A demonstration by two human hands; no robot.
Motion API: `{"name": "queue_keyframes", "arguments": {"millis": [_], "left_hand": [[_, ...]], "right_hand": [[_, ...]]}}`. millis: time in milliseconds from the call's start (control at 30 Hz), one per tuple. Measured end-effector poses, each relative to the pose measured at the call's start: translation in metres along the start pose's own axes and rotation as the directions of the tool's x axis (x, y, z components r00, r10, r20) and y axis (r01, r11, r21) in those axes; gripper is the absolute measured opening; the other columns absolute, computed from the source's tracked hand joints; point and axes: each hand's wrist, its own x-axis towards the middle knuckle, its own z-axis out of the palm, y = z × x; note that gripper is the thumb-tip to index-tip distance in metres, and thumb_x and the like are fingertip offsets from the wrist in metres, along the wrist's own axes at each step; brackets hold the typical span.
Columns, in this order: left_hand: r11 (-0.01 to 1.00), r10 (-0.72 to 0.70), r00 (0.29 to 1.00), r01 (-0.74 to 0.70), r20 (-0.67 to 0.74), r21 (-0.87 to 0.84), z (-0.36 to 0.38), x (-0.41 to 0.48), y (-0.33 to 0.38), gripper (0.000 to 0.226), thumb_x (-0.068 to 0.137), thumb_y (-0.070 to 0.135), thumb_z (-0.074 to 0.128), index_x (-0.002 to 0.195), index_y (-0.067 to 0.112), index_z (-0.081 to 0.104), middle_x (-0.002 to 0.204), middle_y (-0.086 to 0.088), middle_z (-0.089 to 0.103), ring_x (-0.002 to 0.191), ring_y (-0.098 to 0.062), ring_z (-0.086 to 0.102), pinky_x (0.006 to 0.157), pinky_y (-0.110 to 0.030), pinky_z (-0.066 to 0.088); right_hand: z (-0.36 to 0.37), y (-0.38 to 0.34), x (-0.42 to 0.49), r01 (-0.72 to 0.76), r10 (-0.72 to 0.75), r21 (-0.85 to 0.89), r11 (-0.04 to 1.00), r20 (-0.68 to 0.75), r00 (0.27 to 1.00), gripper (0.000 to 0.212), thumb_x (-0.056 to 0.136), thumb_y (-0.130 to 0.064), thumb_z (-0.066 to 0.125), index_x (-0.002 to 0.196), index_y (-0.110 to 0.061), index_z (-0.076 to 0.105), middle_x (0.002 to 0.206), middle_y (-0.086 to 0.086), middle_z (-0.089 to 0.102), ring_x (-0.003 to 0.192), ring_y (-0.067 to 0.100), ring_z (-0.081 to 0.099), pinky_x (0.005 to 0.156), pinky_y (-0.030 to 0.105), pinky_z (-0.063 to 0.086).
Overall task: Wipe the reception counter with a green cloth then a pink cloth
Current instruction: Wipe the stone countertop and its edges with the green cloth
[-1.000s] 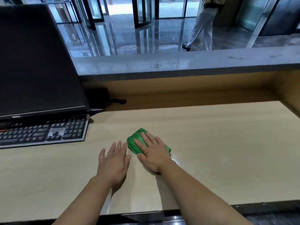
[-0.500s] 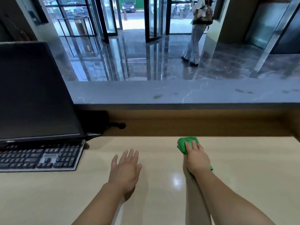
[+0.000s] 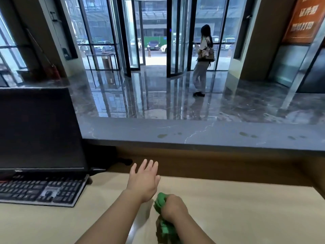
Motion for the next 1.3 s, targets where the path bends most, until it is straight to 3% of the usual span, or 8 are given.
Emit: {"name": "queue_keyframes", "arguments": {"millis": [267,400,567,700,800,967,1100,1300], "left_hand": [[0.999,-0.002,0.998,0.006,-0.065,0.054,-0.023,-0.002,0.005,0.055,0.103,0.040,0.020,0.154,0.022,0.010,0.162,0.003,0.008,0.149,-0.017,0.000,0.119,-0.046,0.003],[0.999,0.004,0.997,0.000,-0.073,0.054,-0.035,-0.006,0.011,0.055,0.103,0.039,0.020,0.154,0.022,0.009,0.162,0.003,0.007,0.149,-0.017,-0.001,0.119,-0.046,0.002],[0.999,0.012,0.995,-0.008,-0.099,0.043,-0.053,-0.008,0.008,0.055,0.103,0.039,0.018,0.154,0.021,0.007,0.162,0.002,0.004,0.149,-0.017,-0.004,0.119,-0.046,0.000],[0.999,0.007,0.994,-0.003,-0.109,0.036,-0.059,-0.007,-0.004,0.055,0.103,0.040,0.018,0.154,0.021,0.007,0.162,0.002,0.004,0.149,-0.017,-0.004,0.119,-0.046,0.000],[1.000,-0.002,0.993,0.004,-0.116,0.022,-0.061,-0.007,-0.014,0.056,0.103,0.040,0.019,0.154,0.021,0.007,0.162,0.002,0.005,0.149,-0.018,-0.003,0.120,-0.045,0.000],[1.000,-0.017,0.992,0.015,-0.127,-0.021,-0.060,-0.005,-0.041,0.057,0.104,0.040,0.019,0.154,0.019,0.005,0.162,0.001,0.003,0.149,-0.016,-0.004,0.121,-0.039,0.000],[0.997,-0.041,0.987,0.031,-0.155,-0.070,-0.059,0.004,-0.069,0.059,0.104,0.040,0.020,0.154,0.015,0.002,0.162,0.000,-0.001,0.149,-0.014,-0.005,0.122,-0.035,-0.001],[0.995,-0.068,0.982,0.053,-0.178,-0.088,-0.055,0.009,-0.108,0.059,0.104,0.037,0.020,0.154,0.014,-0.002,0.162,-0.001,-0.005,0.148,-0.014,-0.008,0.121,-0.032,-0.003]], "right_hand": [[-0.065,-0.007,-0.010,0.045,-0.013,0.508,0.860,-0.066,0.998,0.038,0.086,-0.007,0.051,0.118,-0.018,0.068,0.110,0.007,0.069,0.102,0.028,0.065,0.090,0.036,0.053],[-0.102,-0.011,-0.024,0.094,-0.054,0.543,0.834,-0.089,0.995,0.036,0.084,-0.003,0.057,0.116,-0.014,0.069,0.101,0.012,0.069,0.094,0.031,0.065,0.092,0.045,0.054],[-0.156,-0.027,-0.040,0.148,-0.107,0.602,0.785,-0.104,0.989,0.031,0.090,0.004,0.055,0.118,-0.009,0.065,0.100,0.021,0.067,0.067,0.028,0.063,0.060,0.031,0.053],[-0.186,-0.042,-0.034,0.214,-0.105,0.601,0.770,-0.211,0.972,0.037,0.092,-0.004,0.058,0.128,-0.012,0.062,0.106,0.020,0.067,0.080,0.032,0.066,0.068,0.037,0.055],[-0.198,-0.050,-0.020,0.286,-0.084,0.536,0.795,-0.368,0.926,0.044,0.093,-0.011,0.056,0.136,-0.018,0.057,0.111,0.013,0.067,0.094,0.033,0.065,0.087,0.047,0.055],[-0.198,-0.067,0.010,0.284,-0.104,0.245,0.927,-0.560,0.822,0.051,0.099,-0.018,0.046,0.149,-0.024,0.039,0.143,0.007,0.050,0.120,0.030,0.052,0.093,0.037,0.045],[-0.182,-0.078,0.045,0.181,-0.069,0.151,0.972,-0.554,0.830,0.043,0.102,-0.024,0.040,0.145,-0.019,0.041,0.144,0.012,0.047,0.130,0.032,0.044,0.101,0.042,0.039],[-0.136,-0.114,0.088,-0.057,-0.107,-0.283,0.957,-0.532,0.840,0.059,0.104,-0.043,0.018,0.157,-0.018,0.013,0.163,0.014,0.006,0.151,0.028,0.002,0.120,0.043,0.005]]}}
